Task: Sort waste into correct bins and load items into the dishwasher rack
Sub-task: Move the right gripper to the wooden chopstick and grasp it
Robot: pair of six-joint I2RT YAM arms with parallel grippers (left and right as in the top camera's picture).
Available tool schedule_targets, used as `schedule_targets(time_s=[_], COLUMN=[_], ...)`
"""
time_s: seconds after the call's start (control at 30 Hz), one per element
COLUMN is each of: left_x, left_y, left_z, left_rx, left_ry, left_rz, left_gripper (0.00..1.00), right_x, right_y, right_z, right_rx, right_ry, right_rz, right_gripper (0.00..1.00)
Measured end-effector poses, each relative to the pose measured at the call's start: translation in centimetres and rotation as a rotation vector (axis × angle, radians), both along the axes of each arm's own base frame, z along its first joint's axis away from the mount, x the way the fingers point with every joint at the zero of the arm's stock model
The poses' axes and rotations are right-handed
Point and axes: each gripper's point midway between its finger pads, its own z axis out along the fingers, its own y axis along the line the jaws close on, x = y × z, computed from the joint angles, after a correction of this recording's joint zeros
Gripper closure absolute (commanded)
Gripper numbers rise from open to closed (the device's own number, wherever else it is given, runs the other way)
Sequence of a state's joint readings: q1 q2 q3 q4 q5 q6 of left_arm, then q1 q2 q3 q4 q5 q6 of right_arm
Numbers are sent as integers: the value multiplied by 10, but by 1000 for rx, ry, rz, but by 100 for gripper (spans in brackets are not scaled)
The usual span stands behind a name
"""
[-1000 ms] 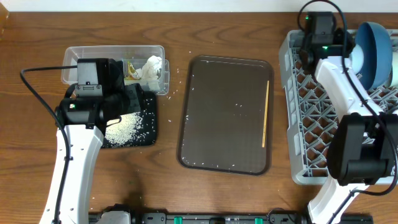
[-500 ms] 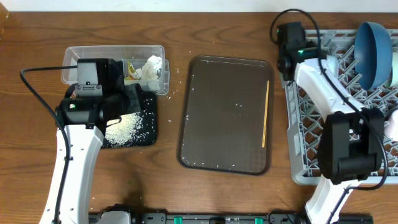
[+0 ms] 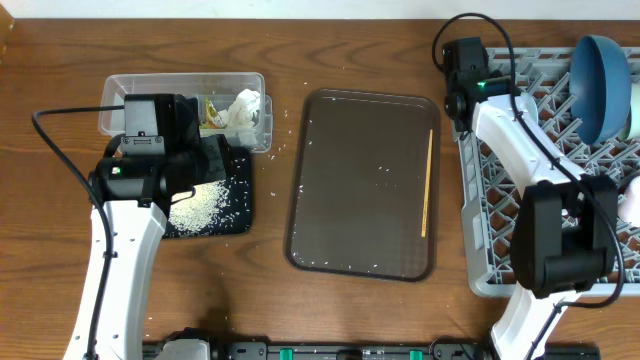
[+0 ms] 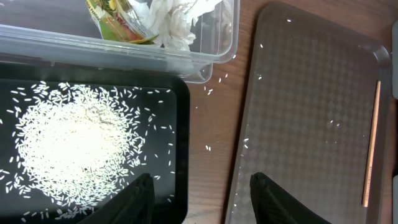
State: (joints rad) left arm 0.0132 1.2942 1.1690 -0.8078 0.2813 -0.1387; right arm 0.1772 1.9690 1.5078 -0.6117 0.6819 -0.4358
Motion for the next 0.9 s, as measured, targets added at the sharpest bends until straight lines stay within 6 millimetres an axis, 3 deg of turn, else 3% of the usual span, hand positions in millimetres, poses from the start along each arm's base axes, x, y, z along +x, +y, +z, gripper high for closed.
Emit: schedule_targets(time_s=[0.07,0.13,0.23,0.37,0.47,0.63,0.73,0.9], left_x=[0,0,0,0,0,0,0,0], left_y=[0,0,0,0,0,0,0,0], left_z=[0,0,0,0,0,0,0,0], left_rx=[0,0,0,0,0,0,0,0], left_ry=[0,0,0,-1,0,0,0,0], left_rz=[0,0,0,0,0,0,0,0], left_gripper=[47,47,47,47,47,47,47,47], right_x=[2,3,1,-16,-35,-60,-78,-113], right_y=[9,22,55,98,123,149,158,156], right_z=[7,16,31,35,23,-1,-24,-65], right_rx=[74,166,363,612,753,860,877,833], right_ry=[-37,-70,-85,-48,20,91,139,206], right_rz=[8,37,134,182,107,-62,-141,-286], right_gripper=[32,29,37,46,48,48,50,49])
